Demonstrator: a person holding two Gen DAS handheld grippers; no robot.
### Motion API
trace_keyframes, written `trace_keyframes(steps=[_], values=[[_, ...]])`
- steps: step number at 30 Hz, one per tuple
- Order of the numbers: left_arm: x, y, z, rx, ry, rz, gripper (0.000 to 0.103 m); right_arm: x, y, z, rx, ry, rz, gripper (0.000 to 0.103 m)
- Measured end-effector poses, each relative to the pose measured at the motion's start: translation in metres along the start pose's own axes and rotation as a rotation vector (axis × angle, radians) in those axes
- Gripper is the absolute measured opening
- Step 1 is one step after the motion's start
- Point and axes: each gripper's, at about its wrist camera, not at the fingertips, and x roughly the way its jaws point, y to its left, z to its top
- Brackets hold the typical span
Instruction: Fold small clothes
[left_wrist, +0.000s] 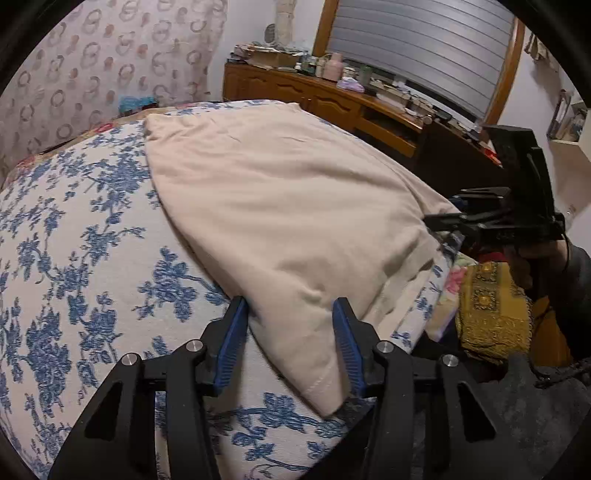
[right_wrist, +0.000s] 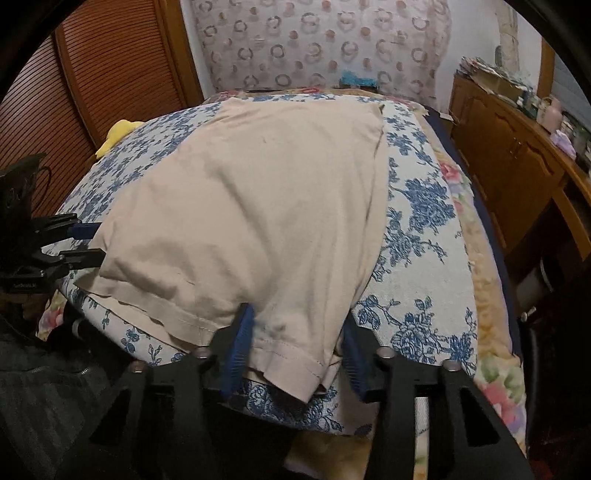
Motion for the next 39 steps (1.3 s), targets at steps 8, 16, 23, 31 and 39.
trace_keyframes(steps=[8, 16, 23, 31, 39], values=[[-0.011, 0.007, 0.01, -0.016, -0.032, -0.023, 0.008, -0.007, 0.001, -0.001, 0.016, -0.072, 0.085, 0.014], [-0.04, 0.026, 0.065, -0.031, -0.188, 0.008, 0.007, -0.038, -0.008, 0.039, 0.019, -0.272, 0.109, 0.013], [-0.031, 0.062, 0.125, -0.047, -0.234, 0.045, 0.007, -0.02, -0.03, 0.102, 0.037, -0.362, 0.11, 0.013], [0.017, 0.107, 0.175, -0.086, -0.186, 0.074, 0.007, 0.044, -0.055, 0.157, 0.053, -0.306, 0.09, 0.013], [0.068, 0.143, 0.188, -0.12, -0.096, 0.091, 0.007, 0.082, -0.055, 0.188, 0.039, -0.226, 0.052, 0.014]])
